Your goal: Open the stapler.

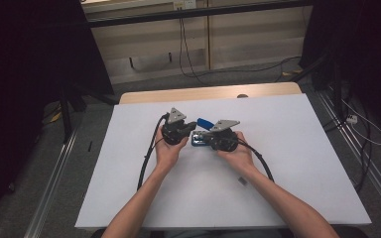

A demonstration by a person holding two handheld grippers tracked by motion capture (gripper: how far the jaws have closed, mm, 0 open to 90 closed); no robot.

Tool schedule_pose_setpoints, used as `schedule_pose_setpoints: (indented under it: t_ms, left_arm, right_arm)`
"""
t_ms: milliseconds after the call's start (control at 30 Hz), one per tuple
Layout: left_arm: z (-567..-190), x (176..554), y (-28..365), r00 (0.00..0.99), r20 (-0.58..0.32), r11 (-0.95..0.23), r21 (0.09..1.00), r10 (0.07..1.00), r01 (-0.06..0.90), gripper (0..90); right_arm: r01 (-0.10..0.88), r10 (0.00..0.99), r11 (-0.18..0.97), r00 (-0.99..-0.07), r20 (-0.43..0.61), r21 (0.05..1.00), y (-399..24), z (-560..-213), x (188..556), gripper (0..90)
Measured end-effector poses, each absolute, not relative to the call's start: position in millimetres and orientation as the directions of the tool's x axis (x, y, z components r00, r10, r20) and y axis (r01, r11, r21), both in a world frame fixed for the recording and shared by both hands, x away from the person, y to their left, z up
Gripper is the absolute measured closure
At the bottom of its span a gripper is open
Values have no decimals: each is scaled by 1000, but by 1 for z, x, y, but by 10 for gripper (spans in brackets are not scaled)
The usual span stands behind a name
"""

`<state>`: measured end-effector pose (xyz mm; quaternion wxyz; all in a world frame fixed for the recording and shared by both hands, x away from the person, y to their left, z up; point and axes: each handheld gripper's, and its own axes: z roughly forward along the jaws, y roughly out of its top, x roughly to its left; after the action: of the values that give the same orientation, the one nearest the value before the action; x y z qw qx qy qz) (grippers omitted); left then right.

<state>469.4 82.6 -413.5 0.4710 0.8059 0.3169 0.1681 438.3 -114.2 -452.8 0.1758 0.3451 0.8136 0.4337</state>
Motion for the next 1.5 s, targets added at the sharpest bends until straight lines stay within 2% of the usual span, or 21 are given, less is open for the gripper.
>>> schedule_pose_setpoints:
  t_ms: [100,333,1033,1500]
  left_arm:
    - [-414,470,83,742,-29,-354,866,670,353,900]
    - [-414,471,82,741,-30,-352,866,671,354,900]
    - [-419,475,85,736,-68,-333,861,674,384,900]
    - [-428,476,87,746,-54,-381,834,664,399,900]
  right_arm:
    - [350,709,354,-705,-5,868,-112,-439,436,900]
    - [328,727,338,-686,-24,882,-102,-434,438,900]
    - [344,765,318,-643,-25,883,-94,-438,443,900]
    - [341,769,318,-639,-30,885,-94,-438,443,900]
